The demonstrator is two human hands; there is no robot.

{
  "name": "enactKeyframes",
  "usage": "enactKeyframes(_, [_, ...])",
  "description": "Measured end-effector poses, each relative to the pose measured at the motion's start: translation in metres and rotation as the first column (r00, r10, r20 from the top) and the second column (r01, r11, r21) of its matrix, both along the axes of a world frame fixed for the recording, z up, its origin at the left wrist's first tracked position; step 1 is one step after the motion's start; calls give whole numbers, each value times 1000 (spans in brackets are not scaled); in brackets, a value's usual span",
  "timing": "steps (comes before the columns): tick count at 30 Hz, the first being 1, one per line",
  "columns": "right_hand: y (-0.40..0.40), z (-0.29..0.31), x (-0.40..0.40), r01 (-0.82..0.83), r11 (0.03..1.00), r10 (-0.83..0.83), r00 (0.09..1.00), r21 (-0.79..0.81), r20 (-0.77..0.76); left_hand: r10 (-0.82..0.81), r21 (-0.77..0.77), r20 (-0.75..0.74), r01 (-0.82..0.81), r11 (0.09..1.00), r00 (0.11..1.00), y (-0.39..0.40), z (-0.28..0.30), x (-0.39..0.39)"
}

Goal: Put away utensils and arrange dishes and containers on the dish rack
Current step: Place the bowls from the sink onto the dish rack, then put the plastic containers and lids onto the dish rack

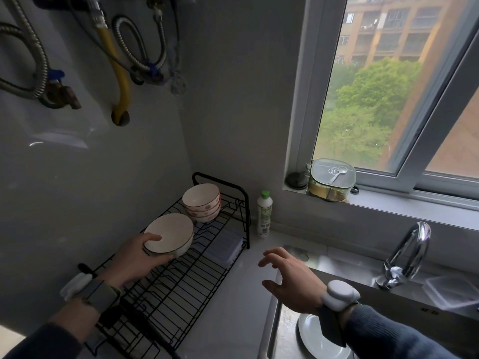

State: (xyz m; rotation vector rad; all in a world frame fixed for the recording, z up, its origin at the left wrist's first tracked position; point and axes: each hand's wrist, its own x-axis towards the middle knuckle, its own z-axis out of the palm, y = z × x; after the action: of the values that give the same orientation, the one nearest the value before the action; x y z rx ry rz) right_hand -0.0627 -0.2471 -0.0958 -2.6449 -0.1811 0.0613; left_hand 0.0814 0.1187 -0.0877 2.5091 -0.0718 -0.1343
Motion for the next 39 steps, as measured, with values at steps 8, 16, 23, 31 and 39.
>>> enactKeyframes(8, [-6, -8, -9, 14, 1000, -13, 999, 7, -42, -11, 107, -46, 16, 994, 999, -2, 11, -5])
enactKeyframes(16, [-27, -54, -38, 67, 998, -69, 982, -13, -175, -485, 193, 48, 468, 862, 873, -106, 60, -74])
enactKeyframes(23, [-59, -128, -109, 257, 963, -266, 849, -83, -457, -707, 136, -309, 765, 630, 637, -212, -23, -137])
enactKeyframes(31, [-103, -165, -203, 535, 838, -483, 640, -105, -598, -693, 4, -400, 757, 653, 600, -289, -109, -180])
enactKeyframes(39, [-166, -164, -272, 677, 720, -597, 489, -155, -637, -738, 8, -447, 827, 562, 506, -374, -130, -194])
